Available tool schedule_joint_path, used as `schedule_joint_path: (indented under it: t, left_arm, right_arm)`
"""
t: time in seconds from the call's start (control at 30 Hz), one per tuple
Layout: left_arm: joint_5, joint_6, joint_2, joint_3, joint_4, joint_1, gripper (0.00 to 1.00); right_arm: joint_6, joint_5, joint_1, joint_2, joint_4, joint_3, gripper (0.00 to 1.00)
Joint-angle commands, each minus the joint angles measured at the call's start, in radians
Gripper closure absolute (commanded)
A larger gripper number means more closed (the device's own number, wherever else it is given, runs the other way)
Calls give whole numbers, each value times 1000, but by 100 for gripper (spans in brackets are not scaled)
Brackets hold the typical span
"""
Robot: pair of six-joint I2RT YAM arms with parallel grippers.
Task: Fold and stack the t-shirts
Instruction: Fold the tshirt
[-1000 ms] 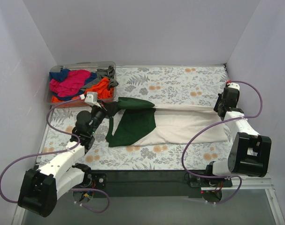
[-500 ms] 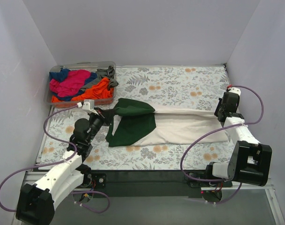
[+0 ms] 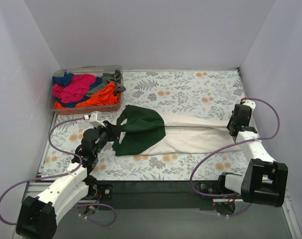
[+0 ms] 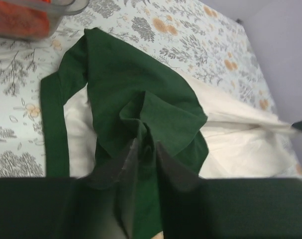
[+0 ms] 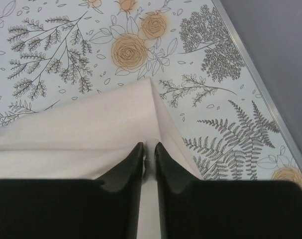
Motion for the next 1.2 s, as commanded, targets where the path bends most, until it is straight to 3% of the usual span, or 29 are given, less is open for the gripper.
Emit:
schedule_joint_path:
  t: [0.0,0.03,0.1,0.23,0.3,0.43,0.5,0.63,0.87,1.0,1.17]
  left_arm:
    - [-120,-58,-61,-1,-112,-7,73]
    - [-139,-61,-92,-1,-126,-11,67]
    - [-181,-67,-118,-2,-152,-14,55]
    - [-224,-58,-127,22,-162,-21,42]
    - [-222,-47,-95,42,-114,-32,40]
    - [-223,-12,130,123,-18,-108,37]
    - [-272,17,216,165,24,-191,33]
    - [-317,29,396,232,50,-238,29]
    - [-364,48,443,225,92,-239,26]
    - [-435,38,388,222,43,-219,18]
    - [-343,5,356,205,6,-89,16]
  right_arm:
    - [38,98,6,-65,-27,-12,81]
    - [44,113,7,-82,-39,-13,66]
    - [50,152,15,-137,-42,-16,52]
    - [46,137,30,-223,-35,-15,45]
    - [35,48,38,-242,-12,-18,44]
    - [21,-87,70,-195,44,-12,43]
    - [20,-141,122,-153,71,-13,43]
    - [1,-207,280,-67,171,13,43]
    - [-22,-472,496,100,343,94,43]
    - [-45,-583,601,285,407,216,43]
    - [-117,-650,726,483,412,451,43]
